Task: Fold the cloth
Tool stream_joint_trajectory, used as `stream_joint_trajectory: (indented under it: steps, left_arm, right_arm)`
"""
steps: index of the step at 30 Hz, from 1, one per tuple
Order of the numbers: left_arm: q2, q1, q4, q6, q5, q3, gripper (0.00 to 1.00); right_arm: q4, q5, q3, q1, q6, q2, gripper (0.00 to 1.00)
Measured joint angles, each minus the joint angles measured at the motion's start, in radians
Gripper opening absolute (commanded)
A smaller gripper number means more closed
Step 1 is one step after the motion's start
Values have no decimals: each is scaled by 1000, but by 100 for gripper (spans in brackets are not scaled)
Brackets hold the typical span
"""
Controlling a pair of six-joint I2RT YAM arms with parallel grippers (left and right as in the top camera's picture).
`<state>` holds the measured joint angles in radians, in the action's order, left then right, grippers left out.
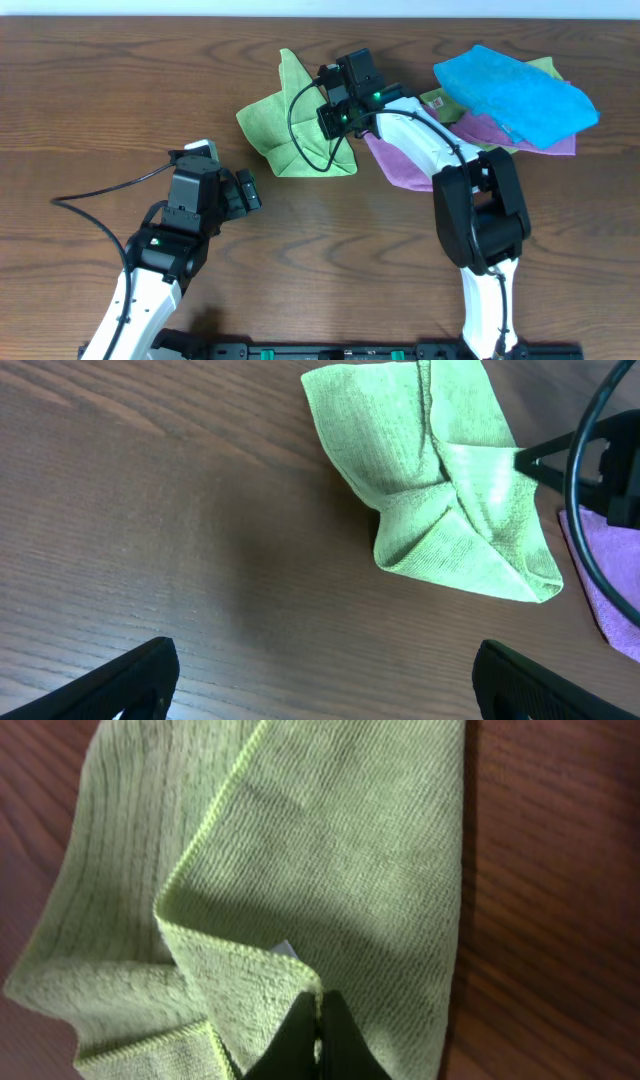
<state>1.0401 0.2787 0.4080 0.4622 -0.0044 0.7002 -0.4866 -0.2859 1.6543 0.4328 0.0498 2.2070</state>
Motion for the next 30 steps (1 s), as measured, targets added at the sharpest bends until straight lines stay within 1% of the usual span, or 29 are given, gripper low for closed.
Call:
stream_joint_trajectory:
  steps: [5, 10, 14, 21, 27, 30]
  left_arm:
    - [0, 0, 0, 0, 0, 0, 95]
    - [0, 0, -11, 1, 34, 0, 95]
    - [0, 0, -14, 13, 89, 0, 95]
    - [25, 3, -16, 74, 161, 0, 95]
    - [74, 33, -25, 96, 190, 0, 95]
    - [106, 61, -62, 116, 199, 0, 95]
  right_arm:
    - [-25, 2, 0, 0, 1, 0, 1]
    - [-132, 4, 17, 0, 4, -1, 1]
    - [-164, 89, 20, -6, 4, -38, 1]
    - [-192, 185, 40, -84, 3, -153, 1]
    - [-232, 209, 44, -135, -2, -159, 1]
    - [-238, 216, 44, -137, -10, -159, 1]
